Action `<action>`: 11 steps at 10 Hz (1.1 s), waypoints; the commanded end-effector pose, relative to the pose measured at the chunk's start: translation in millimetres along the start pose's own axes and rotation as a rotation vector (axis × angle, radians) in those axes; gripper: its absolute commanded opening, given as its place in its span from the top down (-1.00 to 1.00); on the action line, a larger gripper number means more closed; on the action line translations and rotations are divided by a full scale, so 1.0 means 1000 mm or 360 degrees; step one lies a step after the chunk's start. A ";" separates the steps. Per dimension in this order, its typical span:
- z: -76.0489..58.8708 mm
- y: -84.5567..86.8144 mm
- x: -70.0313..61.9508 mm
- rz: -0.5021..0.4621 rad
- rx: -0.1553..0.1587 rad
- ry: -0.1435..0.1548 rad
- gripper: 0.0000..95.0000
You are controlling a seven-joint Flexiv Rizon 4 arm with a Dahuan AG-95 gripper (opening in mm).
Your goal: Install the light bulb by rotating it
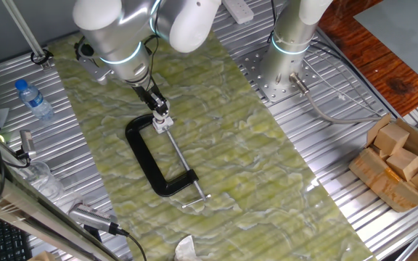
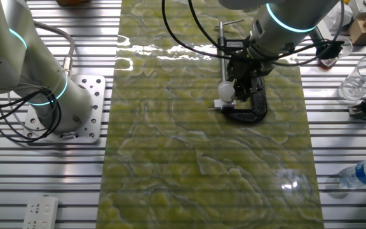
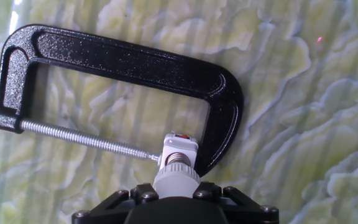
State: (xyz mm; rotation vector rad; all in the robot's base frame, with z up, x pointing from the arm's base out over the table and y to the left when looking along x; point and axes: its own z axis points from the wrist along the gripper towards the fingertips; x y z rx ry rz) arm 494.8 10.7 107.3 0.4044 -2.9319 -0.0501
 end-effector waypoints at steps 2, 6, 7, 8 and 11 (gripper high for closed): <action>0.002 -0.001 -0.001 -0.0014 -0.0014 0.0011 1.00; 0.003 -0.001 -0.001 -0.0056 -0.0013 0.0049 1.00; 0.004 -0.001 -0.002 -0.0066 -0.0011 0.0058 1.00; 0.004 -0.001 -0.003 -0.0072 -0.0011 0.0062 1.00; 0.005 0.000 -0.006 -0.0082 -0.0003 0.0082 1.00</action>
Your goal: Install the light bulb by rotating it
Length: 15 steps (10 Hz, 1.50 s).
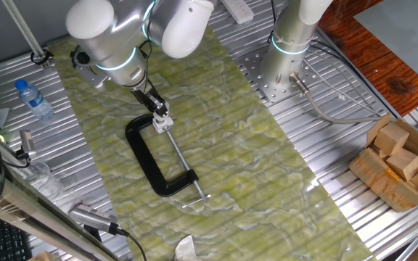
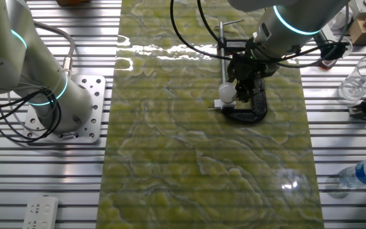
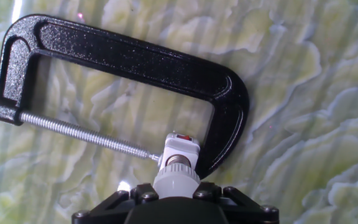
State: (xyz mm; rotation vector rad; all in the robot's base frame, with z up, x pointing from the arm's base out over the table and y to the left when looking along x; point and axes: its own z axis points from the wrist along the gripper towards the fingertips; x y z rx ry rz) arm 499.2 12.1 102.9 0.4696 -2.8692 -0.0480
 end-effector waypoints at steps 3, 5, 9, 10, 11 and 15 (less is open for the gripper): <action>-0.003 0.000 -0.005 -0.0005 0.0002 0.0021 1.00; 0.001 -0.001 -0.006 -0.0004 0.0005 0.0012 1.00; 0.001 0.000 -0.010 -0.0020 0.0016 0.0008 1.00; 0.003 0.000 -0.011 -0.0038 0.0020 0.0001 1.00; 0.002 0.000 -0.010 -0.0041 0.0017 0.0010 0.60; 0.000 0.000 -0.010 -0.0043 0.0011 0.0006 0.20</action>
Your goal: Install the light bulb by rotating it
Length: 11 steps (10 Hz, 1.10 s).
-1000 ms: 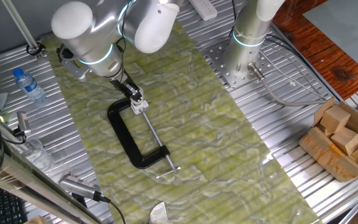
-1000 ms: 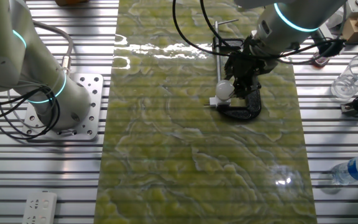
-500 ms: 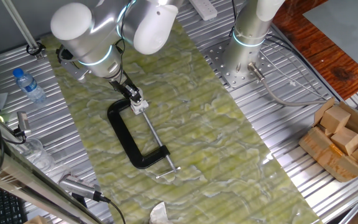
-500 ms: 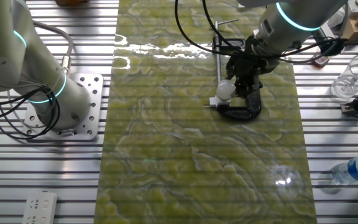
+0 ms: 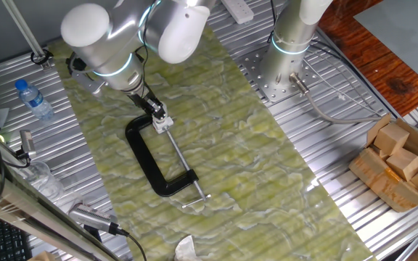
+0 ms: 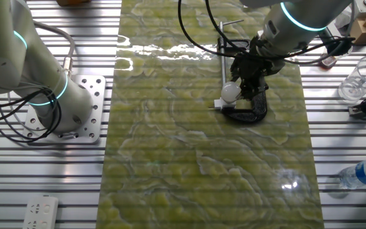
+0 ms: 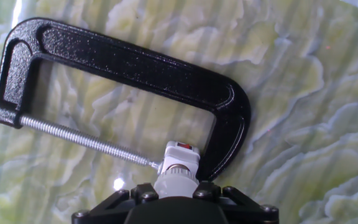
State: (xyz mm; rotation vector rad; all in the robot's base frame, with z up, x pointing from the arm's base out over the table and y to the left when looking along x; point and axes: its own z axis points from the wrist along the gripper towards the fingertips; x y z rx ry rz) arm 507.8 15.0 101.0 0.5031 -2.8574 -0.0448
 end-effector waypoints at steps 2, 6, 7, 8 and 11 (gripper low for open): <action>0.000 0.000 -0.001 -0.0007 0.0000 0.0002 -0.20; -0.001 0.000 -0.001 -0.0017 0.0003 0.0000 -0.20; -0.003 0.001 0.000 -0.0027 -0.0002 -0.0030 -0.20; -0.009 0.002 0.002 -0.0019 -0.0002 -0.0062 -0.20; -0.020 0.005 0.007 -0.0028 0.0007 -0.0172 -0.20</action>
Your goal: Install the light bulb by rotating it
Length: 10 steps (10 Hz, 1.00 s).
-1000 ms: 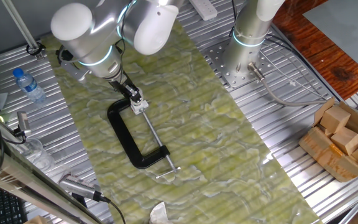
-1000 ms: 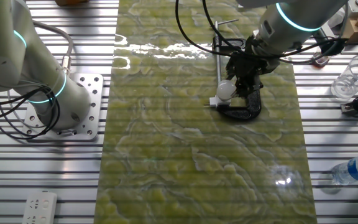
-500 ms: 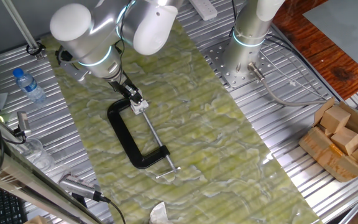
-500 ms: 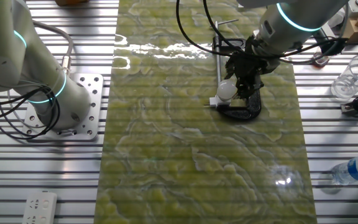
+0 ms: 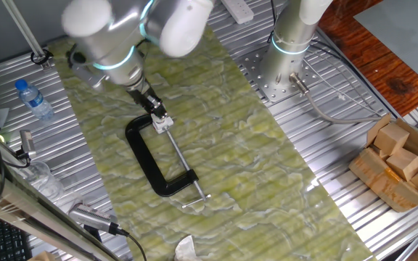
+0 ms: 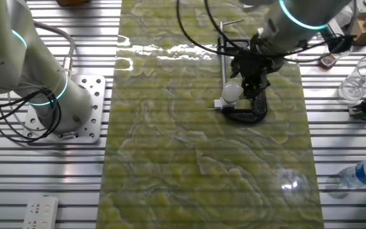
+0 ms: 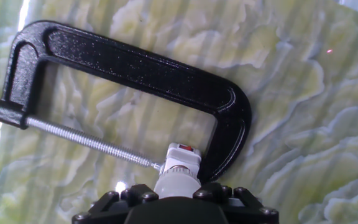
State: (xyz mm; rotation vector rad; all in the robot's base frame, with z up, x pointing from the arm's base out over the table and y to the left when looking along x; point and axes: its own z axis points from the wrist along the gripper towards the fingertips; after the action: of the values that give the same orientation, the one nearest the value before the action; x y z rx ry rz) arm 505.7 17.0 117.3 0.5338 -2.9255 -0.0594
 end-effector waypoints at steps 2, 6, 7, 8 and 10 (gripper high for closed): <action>-0.006 0.001 0.005 -0.0078 0.0005 -0.0099 -0.60; -0.001 -0.003 0.013 -0.0382 0.0024 -0.0091 -0.60; -0.001 -0.004 0.014 -0.0428 0.0027 -0.0087 -0.60; 0.000 -0.003 0.014 -0.0497 0.0041 -0.0077 -0.20; 0.003 -0.004 0.018 -0.0570 0.0042 -0.0078 -0.20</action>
State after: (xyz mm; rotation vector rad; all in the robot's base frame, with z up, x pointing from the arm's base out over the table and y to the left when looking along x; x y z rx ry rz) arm 493.2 7.6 117.2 1.0213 -2.8558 -0.0805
